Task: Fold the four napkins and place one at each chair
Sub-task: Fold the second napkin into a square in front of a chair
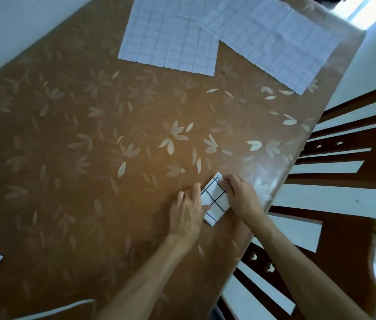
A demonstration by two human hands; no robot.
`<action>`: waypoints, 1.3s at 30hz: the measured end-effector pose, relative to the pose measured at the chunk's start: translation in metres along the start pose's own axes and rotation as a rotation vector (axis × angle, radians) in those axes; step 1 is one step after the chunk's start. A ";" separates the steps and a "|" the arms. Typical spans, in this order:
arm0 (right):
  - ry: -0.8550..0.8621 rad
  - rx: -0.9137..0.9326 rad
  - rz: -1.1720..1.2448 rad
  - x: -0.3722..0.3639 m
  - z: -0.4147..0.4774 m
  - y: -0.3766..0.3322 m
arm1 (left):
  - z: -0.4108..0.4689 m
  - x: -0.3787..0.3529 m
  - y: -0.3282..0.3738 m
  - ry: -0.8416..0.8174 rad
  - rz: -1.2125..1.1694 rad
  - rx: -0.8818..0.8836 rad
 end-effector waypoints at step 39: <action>-0.240 0.118 -0.237 -0.005 -0.033 -0.035 | -0.084 -0.010 -0.026 -0.203 0.039 -0.004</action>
Point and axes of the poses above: each hand's wrist, its own z-axis towards the middle knuckle, its own x-axis out of the back of the hand, y = z × x, the point moved 8 cm from there along z, towards the middle knuckle, and after that the axes turned 13 degrees about x, right-handed, at the moved point
